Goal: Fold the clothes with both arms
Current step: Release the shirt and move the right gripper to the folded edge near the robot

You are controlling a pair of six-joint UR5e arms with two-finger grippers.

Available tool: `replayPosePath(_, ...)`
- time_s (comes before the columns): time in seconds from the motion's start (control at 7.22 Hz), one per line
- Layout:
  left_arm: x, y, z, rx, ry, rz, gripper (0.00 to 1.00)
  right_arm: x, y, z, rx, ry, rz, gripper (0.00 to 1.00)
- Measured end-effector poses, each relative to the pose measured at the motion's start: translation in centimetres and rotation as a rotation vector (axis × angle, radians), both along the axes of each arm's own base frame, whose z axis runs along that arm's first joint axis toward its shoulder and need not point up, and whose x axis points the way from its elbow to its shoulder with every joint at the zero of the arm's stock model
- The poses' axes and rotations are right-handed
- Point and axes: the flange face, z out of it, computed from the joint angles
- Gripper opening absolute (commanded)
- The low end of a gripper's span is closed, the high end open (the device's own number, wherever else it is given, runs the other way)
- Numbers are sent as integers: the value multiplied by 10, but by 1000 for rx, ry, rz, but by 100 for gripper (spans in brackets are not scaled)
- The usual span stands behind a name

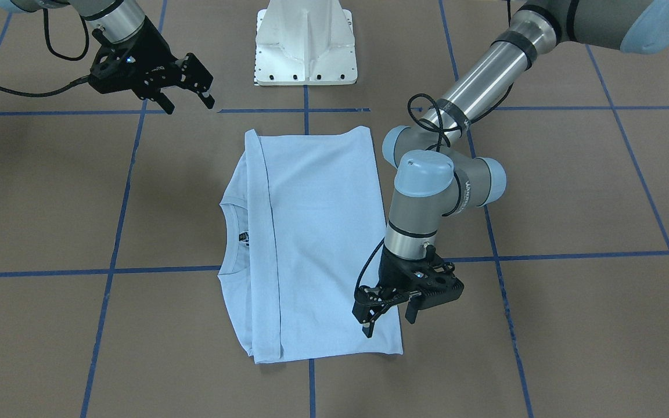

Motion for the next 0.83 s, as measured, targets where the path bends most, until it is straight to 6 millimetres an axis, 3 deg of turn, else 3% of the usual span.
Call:
replayPosePath(0.28, -38, 46, -1, -24, -14, 39, 100, -35, -8, -21, 119, 68, -60, 100)
replayPosePath(0.42, -46, 69, -9, -40, -29, 57, 100, -63, -7, -33, 186, 104, -75, 100)
replayPosePath(0.55, -50, 94, -18, -49, -36, 80, 100, -96, -2, -46, 252, 136, -64, 100)
replayPosePath(0.83, -60, 126, -21, -51, -32, 105, 100, -149, 25, -45, 414, 226, -80, 94)
